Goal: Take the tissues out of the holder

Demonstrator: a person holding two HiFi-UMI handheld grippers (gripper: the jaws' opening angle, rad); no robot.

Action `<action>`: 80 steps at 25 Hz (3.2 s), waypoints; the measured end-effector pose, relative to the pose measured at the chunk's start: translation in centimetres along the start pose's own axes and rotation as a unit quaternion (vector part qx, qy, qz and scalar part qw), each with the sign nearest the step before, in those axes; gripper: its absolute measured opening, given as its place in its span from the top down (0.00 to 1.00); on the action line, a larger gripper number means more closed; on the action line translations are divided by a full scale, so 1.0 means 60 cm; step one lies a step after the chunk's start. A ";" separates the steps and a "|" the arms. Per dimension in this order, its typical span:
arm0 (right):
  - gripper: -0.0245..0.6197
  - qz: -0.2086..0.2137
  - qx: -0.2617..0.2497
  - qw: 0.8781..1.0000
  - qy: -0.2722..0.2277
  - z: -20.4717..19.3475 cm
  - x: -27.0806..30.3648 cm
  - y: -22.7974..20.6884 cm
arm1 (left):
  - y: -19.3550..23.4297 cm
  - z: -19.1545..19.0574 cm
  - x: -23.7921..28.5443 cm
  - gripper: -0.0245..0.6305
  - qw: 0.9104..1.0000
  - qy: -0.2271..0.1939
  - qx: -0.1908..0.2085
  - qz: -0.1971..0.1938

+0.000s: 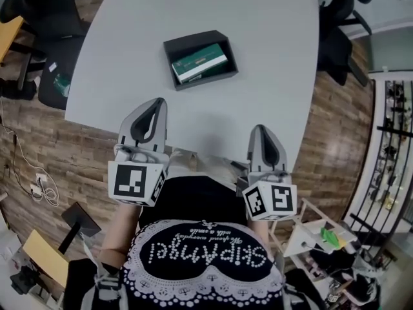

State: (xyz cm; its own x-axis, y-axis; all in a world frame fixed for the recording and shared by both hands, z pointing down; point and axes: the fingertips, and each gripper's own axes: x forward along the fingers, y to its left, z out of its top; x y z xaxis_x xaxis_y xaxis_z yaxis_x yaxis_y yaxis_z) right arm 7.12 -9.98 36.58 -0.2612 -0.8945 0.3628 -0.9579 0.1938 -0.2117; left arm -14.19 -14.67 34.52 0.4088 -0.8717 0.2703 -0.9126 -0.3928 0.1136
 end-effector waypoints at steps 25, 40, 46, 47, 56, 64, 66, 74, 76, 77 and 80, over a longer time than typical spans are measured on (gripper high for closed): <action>0.91 0.009 0.002 1.000 -0.001 0.026 0.037 -0.061 | 0.001 -0.007 0.065 0.71 0.998 0.054 0.034 -0.009; 0.91 -0.034 0.022 0.999 0.001 0.026 0.043 -0.122 | -0.037 -0.056 0.247 0.47 0.968 0.159 0.132 -0.142; 0.91 -0.047 0.030 0.998 0.007 0.020 0.038 -0.134 | -0.048 -0.105 0.292 0.45 0.953 0.208 0.141 -0.170; 0.91 -0.048 0.032 0.998 0.007 0.019 0.038 -0.136 | -0.049 -0.111 0.298 0.45 0.951 0.213 0.142 -0.173; 0.91 -0.064 0.043 0.997 0.019 0.007 0.040 -0.149 | -0.046 -0.182 0.349 0.43 0.935 0.269 0.134 -0.187; 0.91 -0.072 0.047 0.996 0.023 0.003 0.039 -0.152 | -0.040 -0.225 0.362 0.42 0.929 0.300 0.120 -0.183; 0.91 -0.073 0.048 0.996 0.024 0.002 0.039 -0.151 | -0.041 -0.236 0.362 0.42 0.924 0.313 0.119 -0.185; 0.91 -0.071 0.052 0.996 0.029 0.000 0.047 -0.156 | -0.034 -0.276 0.380 0.42 0.905 0.356 0.171 -0.157; 0.91 -0.070 0.052 0.996 0.029 0.001 0.050 -0.158 | -0.035 -0.280 0.385 0.42 0.904 0.357 0.182 -0.146; 0.91 -0.069 0.052 0.996 0.029 0.001 0.051 -0.157 | -0.035 -0.281 0.385 0.42 0.904 0.357 0.183 -0.145; 0.91 -0.062 0.052 0.996 0.027 0.002 0.055 -0.144 | -0.032 -0.285 0.381 0.42 0.903 0.363 0.181 -0.145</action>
State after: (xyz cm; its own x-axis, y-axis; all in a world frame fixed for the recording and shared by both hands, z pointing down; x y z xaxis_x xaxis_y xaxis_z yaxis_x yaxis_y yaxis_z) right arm 14.52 -14.65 39.51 -0.1513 -0.8851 0.4401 -0.9664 0.0389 -0.2540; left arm -3.22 -28.81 56.83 0.3983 -0.3470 0.8491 -0.6521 -0.7582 -0.0040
